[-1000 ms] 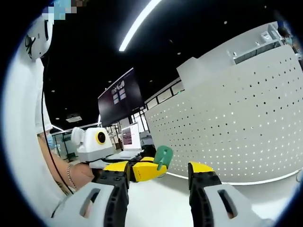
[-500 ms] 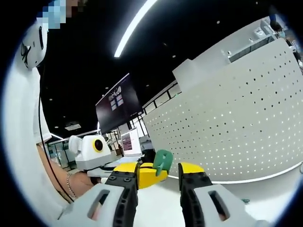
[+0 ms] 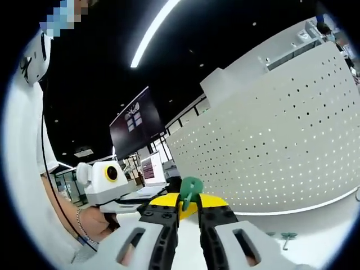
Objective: Insert the hook assembly into the mounting plate slot until the hook locks in place.
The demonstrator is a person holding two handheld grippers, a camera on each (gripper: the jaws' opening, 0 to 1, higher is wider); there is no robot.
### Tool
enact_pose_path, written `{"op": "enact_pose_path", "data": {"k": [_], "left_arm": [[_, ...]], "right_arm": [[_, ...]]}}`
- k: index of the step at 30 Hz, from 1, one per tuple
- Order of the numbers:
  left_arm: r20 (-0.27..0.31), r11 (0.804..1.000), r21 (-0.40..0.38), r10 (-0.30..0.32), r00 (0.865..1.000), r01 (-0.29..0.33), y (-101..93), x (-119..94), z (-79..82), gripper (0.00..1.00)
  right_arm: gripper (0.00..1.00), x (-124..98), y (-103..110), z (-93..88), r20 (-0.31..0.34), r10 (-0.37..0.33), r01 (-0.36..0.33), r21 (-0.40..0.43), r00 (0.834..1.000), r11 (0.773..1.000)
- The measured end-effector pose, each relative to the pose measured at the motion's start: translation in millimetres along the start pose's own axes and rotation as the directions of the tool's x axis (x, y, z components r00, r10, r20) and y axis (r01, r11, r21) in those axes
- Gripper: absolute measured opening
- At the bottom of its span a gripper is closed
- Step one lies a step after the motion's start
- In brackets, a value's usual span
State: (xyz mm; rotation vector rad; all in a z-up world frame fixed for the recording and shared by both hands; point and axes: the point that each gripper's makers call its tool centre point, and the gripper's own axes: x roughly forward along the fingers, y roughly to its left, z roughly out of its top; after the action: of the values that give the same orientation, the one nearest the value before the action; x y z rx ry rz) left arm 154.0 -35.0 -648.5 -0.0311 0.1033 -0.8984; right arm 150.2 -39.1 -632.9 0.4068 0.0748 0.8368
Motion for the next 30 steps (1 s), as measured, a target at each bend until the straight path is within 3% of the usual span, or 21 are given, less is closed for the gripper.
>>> {"op": "enact_pose_path", "data": {"k": [8,11,14,15,17,20,30], "left_arm": [[-0.003,1.0,0.003,0.015,1.0,-0.015,1.4,0.4,-0.8,0.02],[-0.001,1.0,0.005,0.019,1.0,-0.019,0.9,0.8,-0.9,0.03],[-0.001,1.0,0.0,0.027,1.0,-0.027,1.1,2.3,-1.4,0.03],[-0.005,1.0,-0.004,0.029,1.0,-0.029,1.4,2.6,-2.0,0.03],[-0.005,0.999,-0.002,0.037,0.999,-0.037,2.6,2.1,-1.7,0.02],[-0.01,0.999,0.01,0.043,0.999,-0.043,3.2,1.3,-2.1,0.02],[-0.015,0.998,0.036,0.054,0.998,-0.053,4.6,1.3,-2.7,0.02]], "right_arm": [[0.04,2.1,-0.7,0.2,0.006,-0.015,0.015,0.042,1.0,0.999],[0.02,3.2,-5.9,2.7,0.029,-0.063,0.059,0.13,0.998,0.99],[0.02,3.5,-7.1,3.8,0.041,-0.067,0.062,0.129,0.997,0.99],[0.02,3.8,-8.4,2.3,0.034,-0.08,0.074,0.167,0.996,0.983],[0.02,5.1,-7.0,2.6,0.024,-0.075,0.072,0.122,0.997,0.99],[0.02,4.8,-7.9,0.4,0.012,-0.079,0.076,0.18,0.997,0.981],[0.02,4.6,-8.7,-3.6,0.004,-0.087,0.085,0.18,0.996,0.98]]}}
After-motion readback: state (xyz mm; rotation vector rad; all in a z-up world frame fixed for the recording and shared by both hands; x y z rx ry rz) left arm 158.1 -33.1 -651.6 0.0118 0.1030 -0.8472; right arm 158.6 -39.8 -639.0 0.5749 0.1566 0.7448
